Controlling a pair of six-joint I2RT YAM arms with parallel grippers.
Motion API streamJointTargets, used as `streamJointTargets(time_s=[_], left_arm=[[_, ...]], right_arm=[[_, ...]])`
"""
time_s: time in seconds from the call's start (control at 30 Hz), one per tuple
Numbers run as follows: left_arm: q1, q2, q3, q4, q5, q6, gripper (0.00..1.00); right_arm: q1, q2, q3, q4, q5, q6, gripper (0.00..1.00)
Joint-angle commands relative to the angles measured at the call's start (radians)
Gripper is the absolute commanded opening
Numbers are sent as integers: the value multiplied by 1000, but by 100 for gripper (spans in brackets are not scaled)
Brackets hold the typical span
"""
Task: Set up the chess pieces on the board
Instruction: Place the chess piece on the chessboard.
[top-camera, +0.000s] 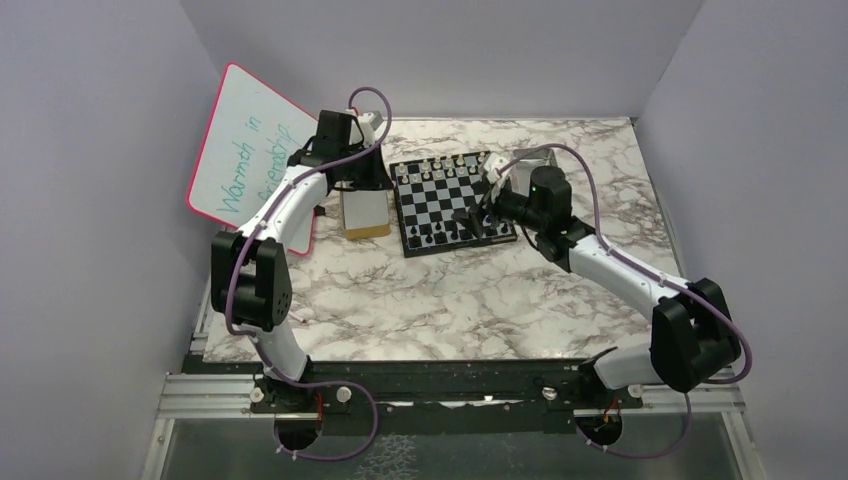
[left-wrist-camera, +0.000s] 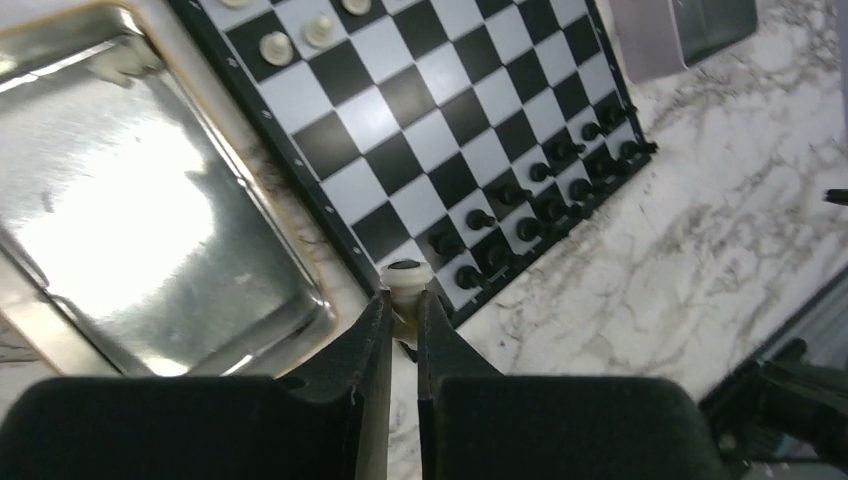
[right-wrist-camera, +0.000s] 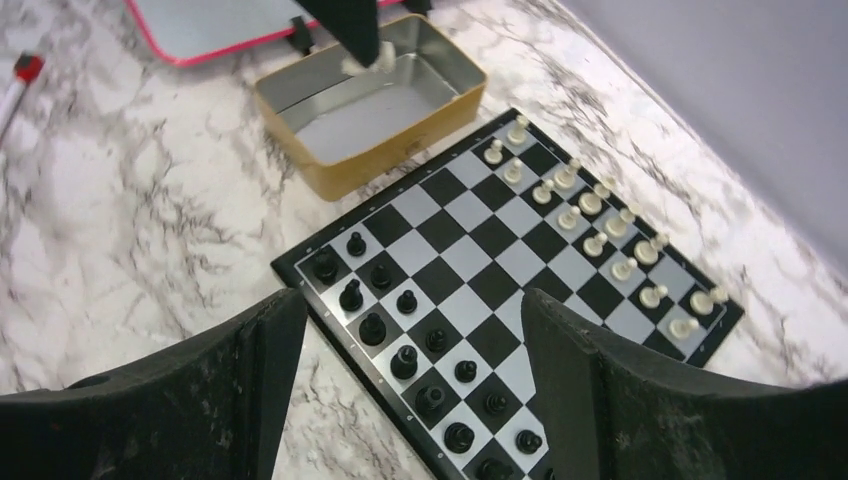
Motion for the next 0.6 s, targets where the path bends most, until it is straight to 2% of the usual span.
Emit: streamJointTargets(time_s=[0.0, 0.2, 0.37, 0.57], left_arm=[[-46, -73, -28, -49, 180, -9, 8], [-123, -110, -56, -69, 271, -2, 8], [-155, -159, -79, -70, 273, -2, 8], [-163, -168, -113, -87, 337, 10, 8]], right_arm=[[0, 9, -89, 205, -238, -331, 80], [8, 91, -4, 56, -344, -564, 76], [42, 110, -38, 144, -340, -656, 76], [92, 126, -22, 167, -311, -713, 64]])
